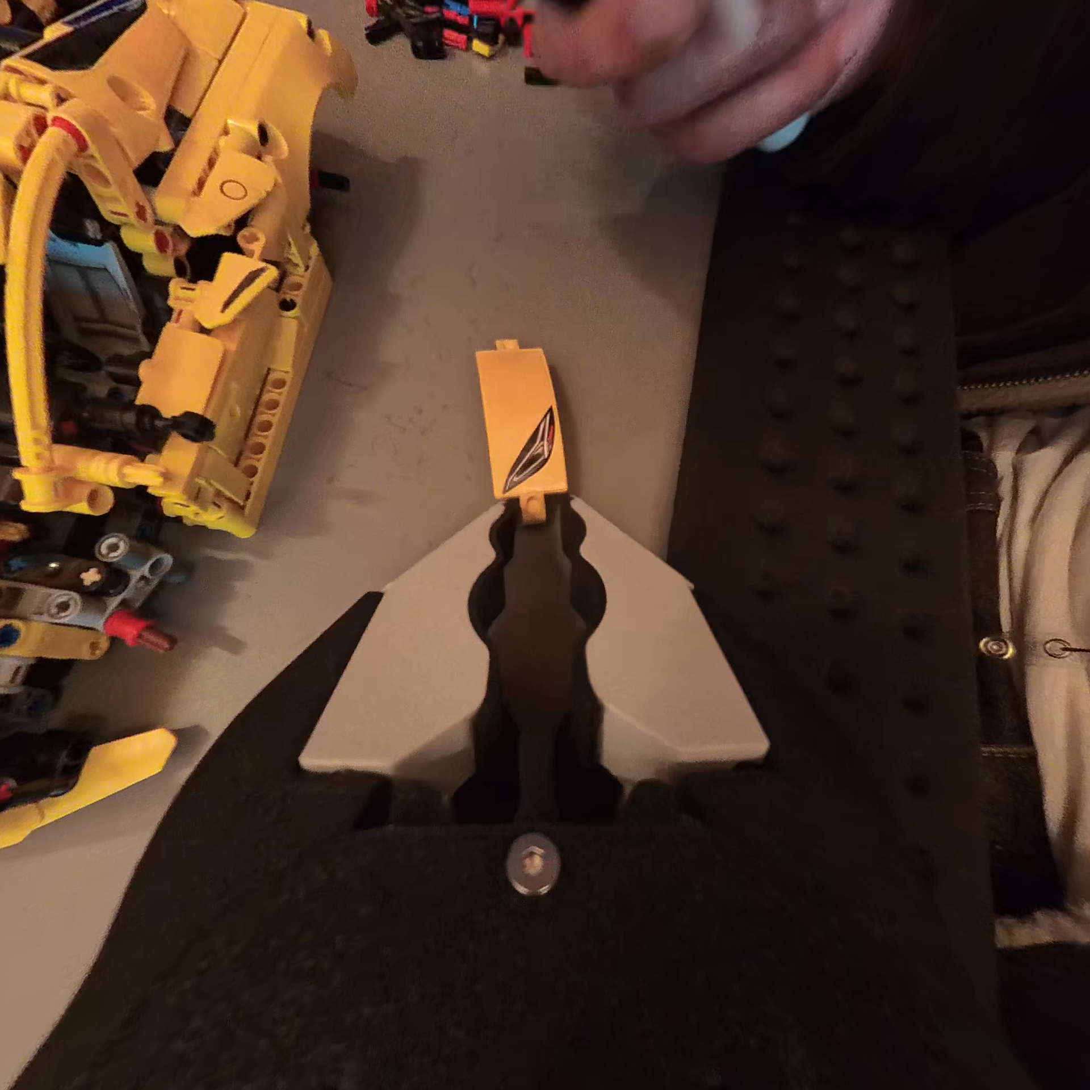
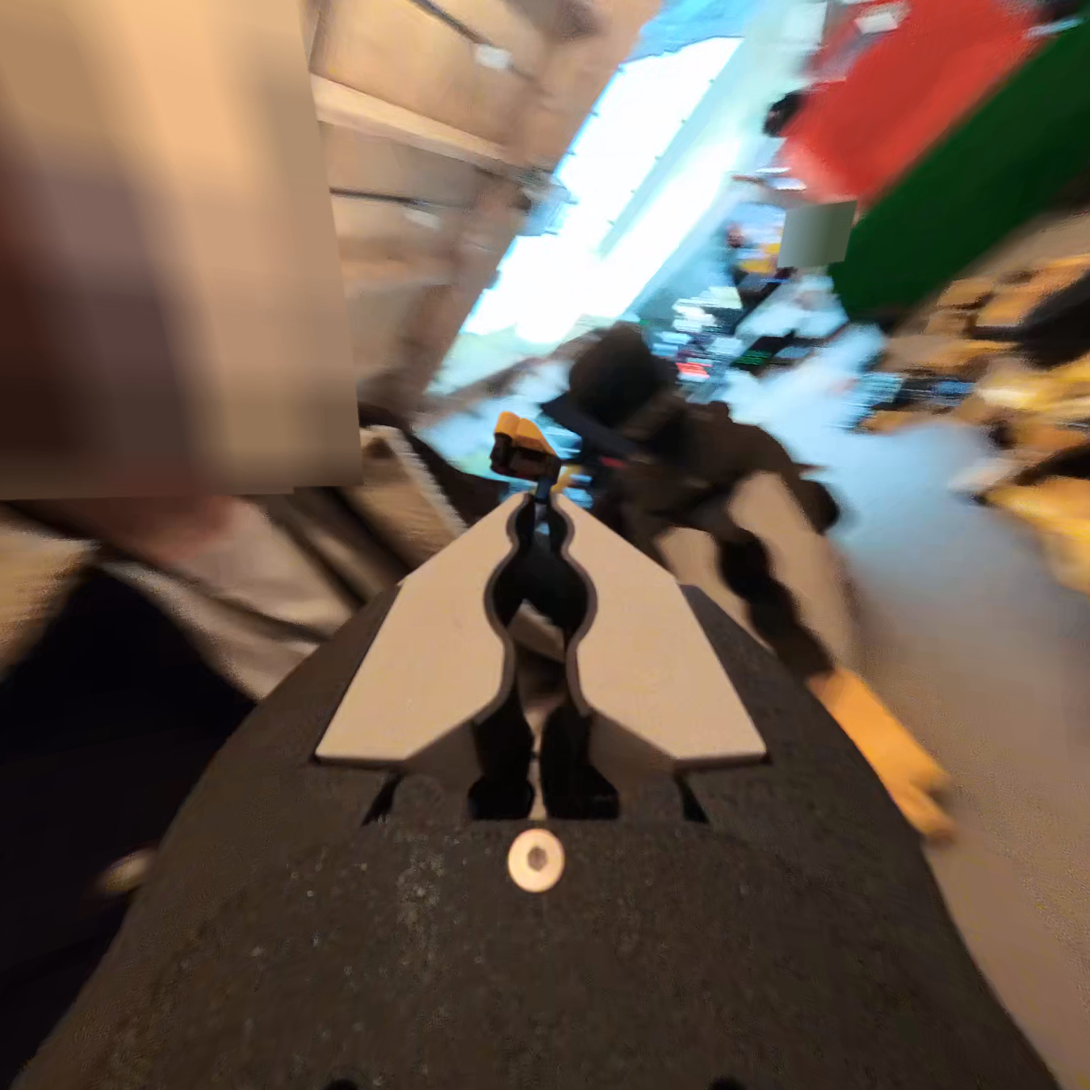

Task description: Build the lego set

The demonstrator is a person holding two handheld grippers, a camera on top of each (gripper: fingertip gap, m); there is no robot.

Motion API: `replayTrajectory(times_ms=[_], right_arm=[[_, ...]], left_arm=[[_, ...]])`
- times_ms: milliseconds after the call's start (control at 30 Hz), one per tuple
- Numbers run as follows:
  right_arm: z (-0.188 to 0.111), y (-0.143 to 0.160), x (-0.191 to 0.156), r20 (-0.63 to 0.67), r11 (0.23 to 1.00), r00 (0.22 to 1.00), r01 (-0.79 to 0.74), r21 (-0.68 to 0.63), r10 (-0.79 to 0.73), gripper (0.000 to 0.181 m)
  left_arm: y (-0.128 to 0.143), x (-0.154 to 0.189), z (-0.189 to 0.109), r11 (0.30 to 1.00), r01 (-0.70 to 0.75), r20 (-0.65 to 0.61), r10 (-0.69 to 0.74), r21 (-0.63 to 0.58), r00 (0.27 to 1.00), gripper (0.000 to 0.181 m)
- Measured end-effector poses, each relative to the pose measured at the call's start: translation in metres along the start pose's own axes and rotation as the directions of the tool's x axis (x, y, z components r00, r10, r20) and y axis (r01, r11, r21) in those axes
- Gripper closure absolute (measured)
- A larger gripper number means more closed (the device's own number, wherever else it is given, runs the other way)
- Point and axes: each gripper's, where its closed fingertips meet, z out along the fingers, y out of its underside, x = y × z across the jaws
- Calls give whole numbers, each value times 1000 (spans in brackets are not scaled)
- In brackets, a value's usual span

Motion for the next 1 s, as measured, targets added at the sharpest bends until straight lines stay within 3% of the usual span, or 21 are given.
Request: replayTrajectory(times_ms=[67,233,400,467,567,633,800,1000], right_arm=[[4,3,-24,160,999,987,-29,-22,32,179],[1,0,-41,324,991,936,-134,-23,135,179],[-1,-1,-45,362,985,917,-171,-26,168,180],[0,1,-44,359,983,916,-180,-37,181,180],[4,4,-45,376,976,901,-206,-67,216,179],[8,10,-46,389,969,887,-224,-108,248,179],[16,23,-47,375,959,886,-222,-175,273,179],[19,29,-39,326,949,897,-245,-197,299,179]], left_arm=[[0,2,0,1000,-10,-8,10,0,1000,163],[-6,3,-7,998,-21,-17,22,55,1000,148],[-18,8,-27,987,-11,-65,21,158,998,144],[-36,11,-46,969,5,-96,19,245,995,144],[-100,33,-90,840,8,-145,85,542,986,143],[-127,52,-107,747,-18,-135,144,664,980,144],[-148,69,-108,682,49,-178,121,730,977,143],[-143,78,-93,711,8,-162,149,703,975,149]])
